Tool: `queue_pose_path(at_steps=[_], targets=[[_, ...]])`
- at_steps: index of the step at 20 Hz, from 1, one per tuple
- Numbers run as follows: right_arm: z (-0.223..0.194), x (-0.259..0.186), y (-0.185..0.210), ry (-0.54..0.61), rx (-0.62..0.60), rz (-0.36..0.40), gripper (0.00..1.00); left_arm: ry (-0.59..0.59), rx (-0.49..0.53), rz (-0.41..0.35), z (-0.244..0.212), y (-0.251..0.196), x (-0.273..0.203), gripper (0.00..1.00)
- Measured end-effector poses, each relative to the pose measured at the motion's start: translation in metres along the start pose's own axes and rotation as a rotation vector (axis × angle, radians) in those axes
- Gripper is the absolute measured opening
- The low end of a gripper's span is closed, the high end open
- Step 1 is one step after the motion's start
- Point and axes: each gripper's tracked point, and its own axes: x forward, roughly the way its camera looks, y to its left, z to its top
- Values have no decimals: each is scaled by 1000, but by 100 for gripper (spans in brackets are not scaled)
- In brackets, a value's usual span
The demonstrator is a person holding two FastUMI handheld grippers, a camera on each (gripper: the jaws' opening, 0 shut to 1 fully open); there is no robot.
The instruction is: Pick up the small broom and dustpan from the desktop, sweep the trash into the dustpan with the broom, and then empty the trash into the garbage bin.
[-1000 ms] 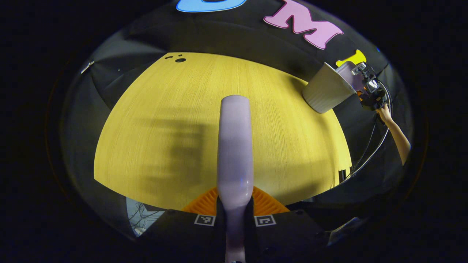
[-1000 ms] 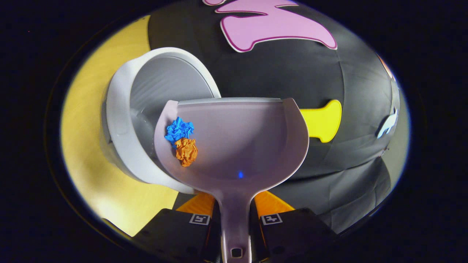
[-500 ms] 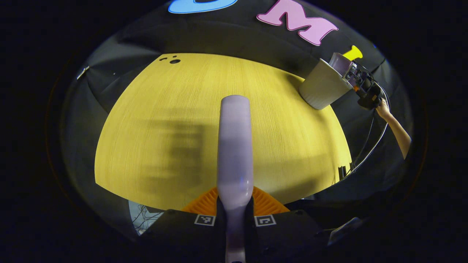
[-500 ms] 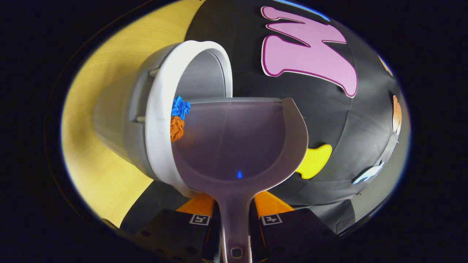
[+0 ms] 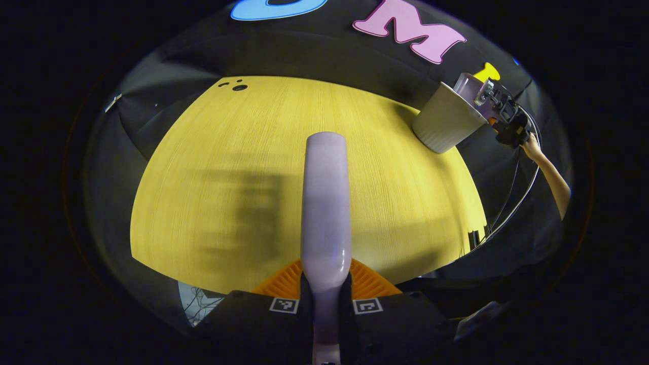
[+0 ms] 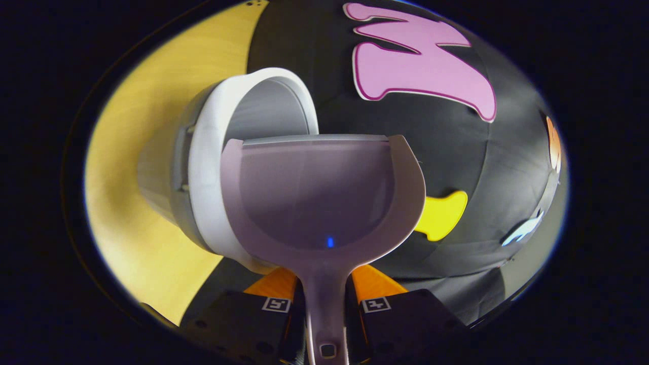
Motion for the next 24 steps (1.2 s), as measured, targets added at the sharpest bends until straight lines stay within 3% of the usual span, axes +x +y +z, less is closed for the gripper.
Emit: queue_pose_path(at_steps=[8,14,20,23,24], targets=[[-1,-38,-37,101,556,113,36,-100,-58,-13,12,-6,-13,24],[29,-45,-50,60,867,241,36,-145,-66,-38,12,-12,-29,24],[66,-58,-48,-16,1132,508,35,-203,-24,-17,23,-2,-28,24],[75,-66,-39,-49,1175,662,38,-212,-27,-20,26,0,-18,24],[76,-70,-37,-57,1169,698,33,-213,-27,-18,27,2,-15,24]])
